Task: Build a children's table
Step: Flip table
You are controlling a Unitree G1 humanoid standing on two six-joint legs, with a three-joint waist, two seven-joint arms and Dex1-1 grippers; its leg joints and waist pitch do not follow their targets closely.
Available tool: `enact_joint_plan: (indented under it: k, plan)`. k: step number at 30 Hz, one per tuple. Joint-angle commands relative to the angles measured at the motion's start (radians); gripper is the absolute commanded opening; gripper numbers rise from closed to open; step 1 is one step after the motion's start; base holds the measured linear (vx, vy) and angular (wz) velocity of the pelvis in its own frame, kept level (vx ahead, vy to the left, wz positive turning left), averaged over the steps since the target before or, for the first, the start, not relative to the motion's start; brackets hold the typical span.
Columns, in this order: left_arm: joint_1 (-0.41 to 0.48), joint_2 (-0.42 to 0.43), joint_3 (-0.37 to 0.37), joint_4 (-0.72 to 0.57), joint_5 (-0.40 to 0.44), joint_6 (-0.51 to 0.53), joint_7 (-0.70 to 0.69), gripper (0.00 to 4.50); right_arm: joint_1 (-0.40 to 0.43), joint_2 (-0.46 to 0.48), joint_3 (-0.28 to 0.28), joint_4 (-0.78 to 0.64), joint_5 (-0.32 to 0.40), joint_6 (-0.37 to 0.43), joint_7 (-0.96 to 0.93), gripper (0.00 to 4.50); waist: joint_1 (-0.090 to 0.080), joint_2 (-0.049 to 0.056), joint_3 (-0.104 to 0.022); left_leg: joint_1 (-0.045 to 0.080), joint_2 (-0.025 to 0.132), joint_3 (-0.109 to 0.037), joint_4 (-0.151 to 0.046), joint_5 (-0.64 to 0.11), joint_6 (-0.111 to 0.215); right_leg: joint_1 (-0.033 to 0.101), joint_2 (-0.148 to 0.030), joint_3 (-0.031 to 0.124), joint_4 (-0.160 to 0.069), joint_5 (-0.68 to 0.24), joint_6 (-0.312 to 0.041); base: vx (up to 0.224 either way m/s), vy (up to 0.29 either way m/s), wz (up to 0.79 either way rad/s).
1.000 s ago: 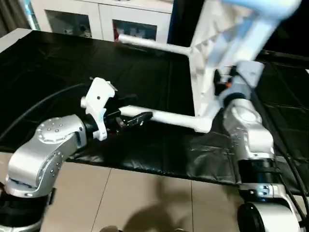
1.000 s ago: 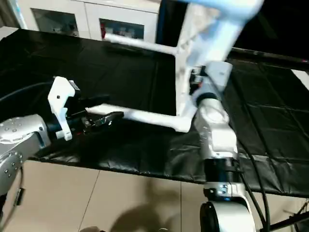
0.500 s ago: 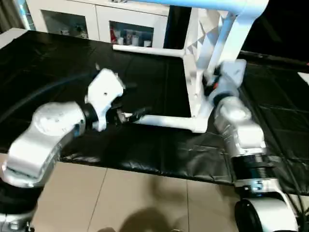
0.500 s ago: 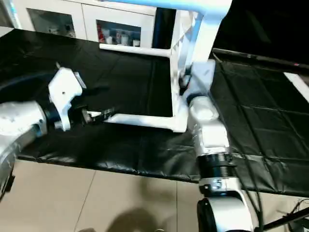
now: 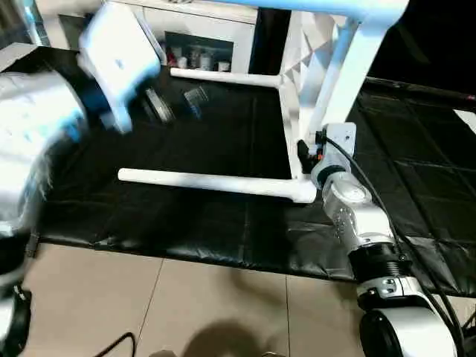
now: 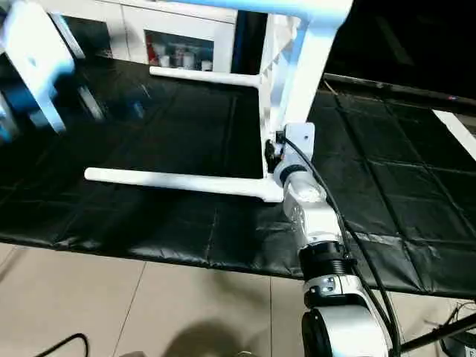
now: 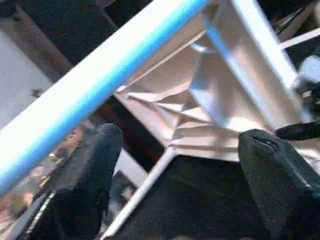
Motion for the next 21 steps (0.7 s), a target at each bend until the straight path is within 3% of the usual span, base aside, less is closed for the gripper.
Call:
enact_joint_plan:
  k: [1,6,7,8,9,10,13,17,21]
  plan:
    - [-0.040,0.013,-0.003,0.011,0.032,-0.057,0.001,4.44,0.002,-0.003,-0.009,0.016,0.006,-0.012,0.006,2.18,0.004,0.022,-0.068,0.004,0.044,-0.015,-0.071,-0.062,-0.066,0.067,-0.105,0.070,-0.067,-0.128,-0.071,0.000,0.000,0.00]
    - [-0.117,0.025,-0.026,0.090,0.128,-0.195,0.038,4.50,-0.015,-0.006,-0.006,0.049,-0.001,-0.043,0.010,1.94,0.003,0.022,-0.067,0.002,0.045,-0.017,-0.072,-0.069,-0.065,0.069,-0.107,0.070,-0.067,-0.121,-0.081,0.000,0.000,0.00]
    - [-0.143,0.044,-0.047,0.144,0.187,-0.253,0.062,4.50,-0.021,-0.007,-0.005,0.058,-0.004,-0.056,0.013,1.92,0.002,0.022,-0.065,0.000,0.043,-0.016,-0.071,-0.078,-0.062,0.068,-0.106,0.070,-0.073,-0.139,-0.073,0.000,0.000,0.00]
    - [-0.197,0.077,-0.086,0.251,0.293,-0.339,0.117,4.50,-0.030,-0.010,-0.002,0.068,-0.010,-0.071,0.015,1.90,0.002,0.028,-0.065,0.004,0.042,-0.017,-0.071,-0.093,-0.063,0.065,-0.105,0.071,-0.075,-0.165,-0.066,0.000,0.000,0.00]
    - [-0.215,0.083,-0.098,0.287,0.324,-0.364,0.134,4.50,-0.032,-0.010,-0.002,0.070,-0.011,-0.075,0.015,1.90,0.001,0.029,-0.066,0.003,0.041,-0.017,-0.071,-0.097,-0.063,0.067,-0.104,0.071,-0.075,-0.172,-0.062,0.000,0.000,0.00]
    - [-0.218,0.084,-0.100,0.294,0.329,-0.367,0.137,4.50,-0.032,-0.010,-0.003,0.070,-0.011,-0.075,0.015,1.90,0.001,0.027,-0.066,0.006,0.044,-0.018,-0.071,-0.102,-0.066,0.066,-0.107,0.072,-0.075,-0.185,-0.057,0.000,0.000,0.00]
    - [-0.247,0.087,-0.127,0.371,0.387,-0.394,0.159,4.50,-0.034,-0.010,-0.005,0.076,-0.012,-0.086,0.014,1.89,0.004,0.037,-0.068,0.009,0.051,-0.020,-0.072,-0.094,-0.078,0.063,-0.113,0.071,-0.067,-0.147,-0.086,0.000,0.000,0.00]
    - [-0.274,0.089,-0.153,0.474,0.449,-0.421,0.200,4.50,-0.033,-0.011,-0.001,0.064,-0.018,-0.102,0.010,1.89,0.004,0.037,-0.069,0.007,0.047,-0.019,-0.071,-0.091,-0.075,0.067,-0.112,0.072,-0.066,-0.105,-0.109,0.000,0.000,0.00]
    - [-0.300,0.061,-0.143,0.541,0.447,-0.478,0.226,4.33,-0.038,-0.020,0.008,0.065,-0.029,-0.118,0.011,1.89,0.007,0.036,-0.072,0.004,0.048,-0.020,-0.070,-0.052,-0.064,0.071,-0.114,0.071,-0.059,-0.036,-0.129,0.000,0.000,0.00]
